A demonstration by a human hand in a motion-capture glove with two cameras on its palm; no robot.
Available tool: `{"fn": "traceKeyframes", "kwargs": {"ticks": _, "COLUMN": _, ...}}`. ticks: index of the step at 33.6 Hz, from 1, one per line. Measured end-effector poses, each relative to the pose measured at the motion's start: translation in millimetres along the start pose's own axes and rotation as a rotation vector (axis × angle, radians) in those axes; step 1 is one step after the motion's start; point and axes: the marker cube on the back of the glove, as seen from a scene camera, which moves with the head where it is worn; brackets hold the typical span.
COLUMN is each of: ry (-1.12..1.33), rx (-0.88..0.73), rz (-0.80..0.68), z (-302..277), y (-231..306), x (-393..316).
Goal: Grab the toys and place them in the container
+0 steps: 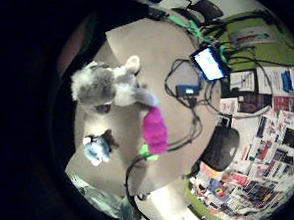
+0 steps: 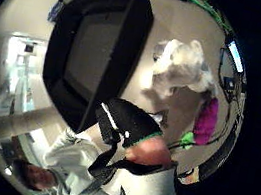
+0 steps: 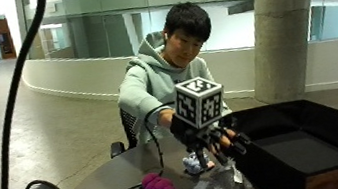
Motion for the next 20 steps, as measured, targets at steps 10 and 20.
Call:
{"fn": "traceKeyframes", "kwargs": {"ticks": 10, "ry": -0.064, "rx": -0.055, "rz": -0.013, "z": 93, "y": -32, "x": 1}}
{"fn": "traceKeyframes", "kwargs": {"ticks": 20, "ry": -0.128, "rx": 0.323, "rz": -0.027, "z": 117, "y": -38, "x": 6}}
